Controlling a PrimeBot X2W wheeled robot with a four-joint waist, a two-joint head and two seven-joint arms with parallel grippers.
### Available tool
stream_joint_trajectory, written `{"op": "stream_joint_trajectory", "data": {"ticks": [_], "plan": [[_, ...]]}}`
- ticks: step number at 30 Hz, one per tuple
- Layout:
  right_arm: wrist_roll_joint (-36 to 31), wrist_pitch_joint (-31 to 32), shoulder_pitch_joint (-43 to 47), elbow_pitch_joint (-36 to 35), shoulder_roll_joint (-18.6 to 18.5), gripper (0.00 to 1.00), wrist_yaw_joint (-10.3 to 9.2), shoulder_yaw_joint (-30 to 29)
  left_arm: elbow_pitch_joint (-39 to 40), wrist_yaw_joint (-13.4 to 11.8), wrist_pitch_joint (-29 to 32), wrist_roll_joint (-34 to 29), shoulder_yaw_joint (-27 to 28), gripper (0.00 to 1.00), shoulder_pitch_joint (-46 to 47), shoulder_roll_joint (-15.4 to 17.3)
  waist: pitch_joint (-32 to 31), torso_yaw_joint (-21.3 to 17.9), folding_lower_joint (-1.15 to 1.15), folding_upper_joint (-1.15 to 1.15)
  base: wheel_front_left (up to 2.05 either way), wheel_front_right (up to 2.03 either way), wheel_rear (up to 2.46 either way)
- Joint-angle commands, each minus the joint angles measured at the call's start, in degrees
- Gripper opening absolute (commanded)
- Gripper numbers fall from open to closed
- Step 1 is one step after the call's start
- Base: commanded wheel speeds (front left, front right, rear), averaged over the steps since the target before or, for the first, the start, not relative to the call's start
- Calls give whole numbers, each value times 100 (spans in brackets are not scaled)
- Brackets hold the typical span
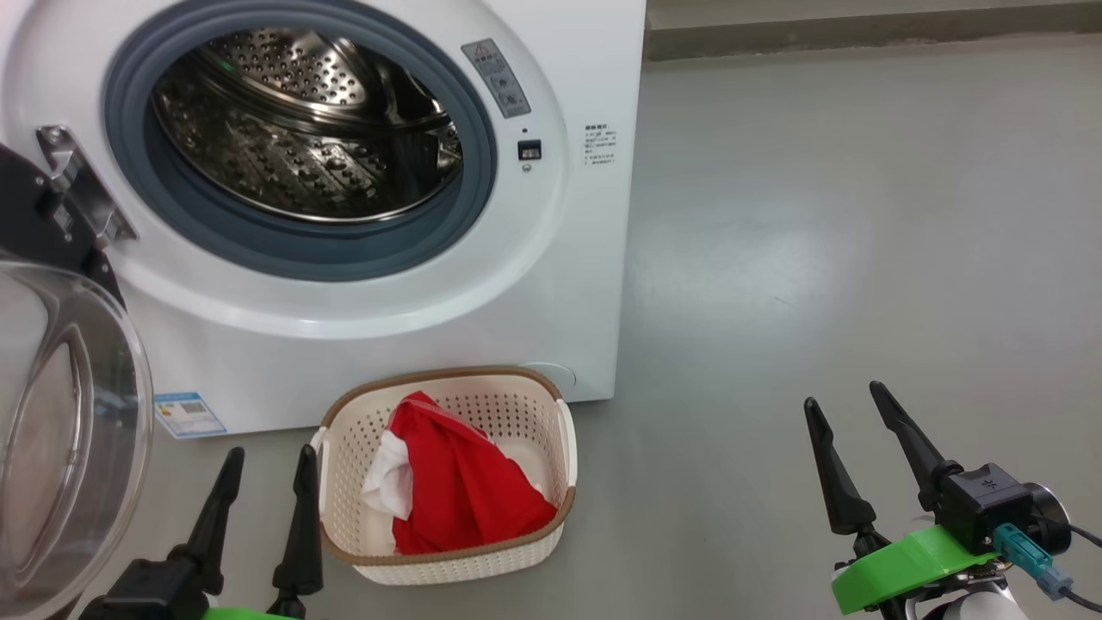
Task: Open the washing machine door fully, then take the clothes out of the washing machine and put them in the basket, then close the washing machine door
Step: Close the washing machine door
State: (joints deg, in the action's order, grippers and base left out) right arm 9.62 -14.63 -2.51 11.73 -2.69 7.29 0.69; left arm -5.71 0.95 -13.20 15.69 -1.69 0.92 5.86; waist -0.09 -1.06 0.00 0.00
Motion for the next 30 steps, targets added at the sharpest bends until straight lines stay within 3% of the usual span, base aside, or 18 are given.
{"op": "stream_joint_trajectory", "data": {"ticks": [1,18,30], "plan": [[0,-37,-140,-119,-19,100,20,120,158,-51,-35,-29,187,100,55,93,12,4,0,0,-84,84,0],[0,-37,-183,-106,-19,100,20,145,191,-245,-117,-72,216,100,105,72,64,126,0,0,-13,13,0],[-21,-37,-222,-183,-19,100,20,194,345,-416,-123,-11,248,100,179,27,128,771,0,0,0,0,0]]}}
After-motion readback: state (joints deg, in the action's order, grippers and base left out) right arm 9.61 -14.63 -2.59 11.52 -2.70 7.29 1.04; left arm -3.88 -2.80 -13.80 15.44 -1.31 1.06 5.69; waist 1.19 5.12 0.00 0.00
